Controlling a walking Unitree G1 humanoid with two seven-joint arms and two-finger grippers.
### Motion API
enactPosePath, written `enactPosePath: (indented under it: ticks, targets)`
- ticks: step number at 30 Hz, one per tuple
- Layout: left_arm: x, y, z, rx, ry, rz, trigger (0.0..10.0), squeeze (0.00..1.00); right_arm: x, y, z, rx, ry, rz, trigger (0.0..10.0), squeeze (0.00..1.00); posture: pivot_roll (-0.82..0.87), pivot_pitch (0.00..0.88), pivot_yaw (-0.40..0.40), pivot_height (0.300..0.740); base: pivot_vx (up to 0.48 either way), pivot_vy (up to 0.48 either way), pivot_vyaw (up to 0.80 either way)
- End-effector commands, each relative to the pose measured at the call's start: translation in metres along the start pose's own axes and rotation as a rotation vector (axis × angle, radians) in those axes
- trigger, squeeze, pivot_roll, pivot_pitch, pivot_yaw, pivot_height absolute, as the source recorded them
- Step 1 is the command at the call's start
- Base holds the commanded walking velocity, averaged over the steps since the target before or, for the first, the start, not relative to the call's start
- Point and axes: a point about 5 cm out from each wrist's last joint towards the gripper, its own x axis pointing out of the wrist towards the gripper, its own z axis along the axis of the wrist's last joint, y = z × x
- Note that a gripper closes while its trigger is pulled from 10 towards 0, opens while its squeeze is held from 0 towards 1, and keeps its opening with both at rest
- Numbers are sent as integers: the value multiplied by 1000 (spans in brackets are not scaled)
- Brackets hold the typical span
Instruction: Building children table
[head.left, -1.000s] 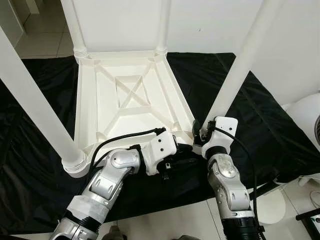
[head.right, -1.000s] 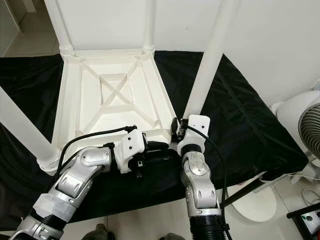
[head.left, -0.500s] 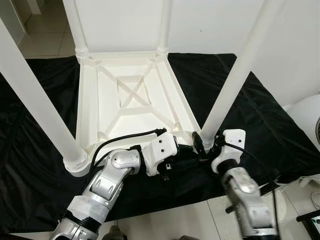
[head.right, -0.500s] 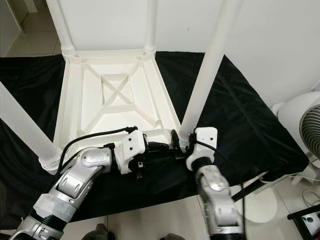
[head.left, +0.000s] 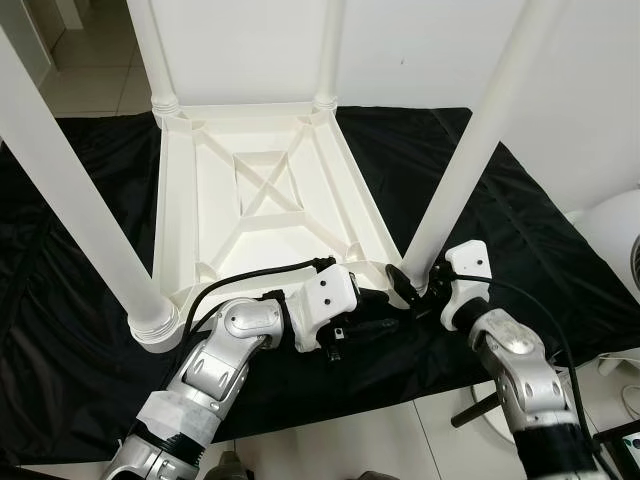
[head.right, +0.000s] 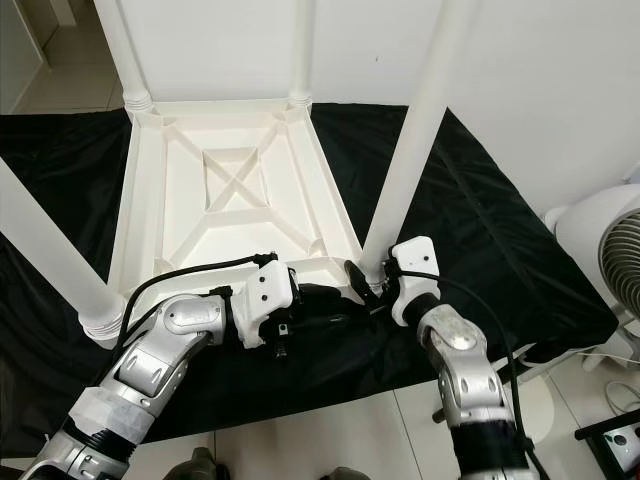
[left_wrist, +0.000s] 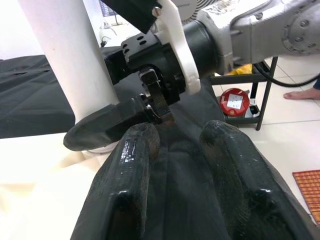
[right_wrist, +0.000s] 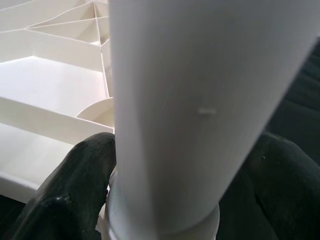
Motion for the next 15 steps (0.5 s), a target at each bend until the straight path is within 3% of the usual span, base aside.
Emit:
enactPosePath:
  ticks: [1,2,3,5,6,7,8,15]
  targets:
    - [1,4,1,13,9,48,10000,0,3,-1,-4,-13,19,35,10000,0,36,0,-49,740,0,0,0]
    - [1,4,1,13,9,48,10000,0,3,-1,-4,-13,19,35,10000,0,36,0,-49,740,0,0,0]
    - [1,4,1,15,12,46,10000,0,6,0,-4,-21,22,63,8980,0,36,0,-47,740,0,0,0]
    - [1,4,1,15,12,46,10000,0,6,0,-4,-21,22,63,8980,0,36,0,-47,740,0,0,0]
    - [1,4,0,18,14,45,10000,0,9,0,-4,-33,25,84,1608,0,37,0,-48,740,0,0,0]
    - [1,4,0,18,14,45,10000,0,9,0,-4,-33,25,84,1608,0,37,0,-48,740,0,0,0]
    - [1,4,1,17,12,44,10000,0,14,0,-4,-37,29,108,0,0,38,0,-47,740,0,0,0]
    - [2,4,2,17,7,44,10000,0,19,1,-5,-32,28,155,0,0,40,0,-50,740,0,0,0]
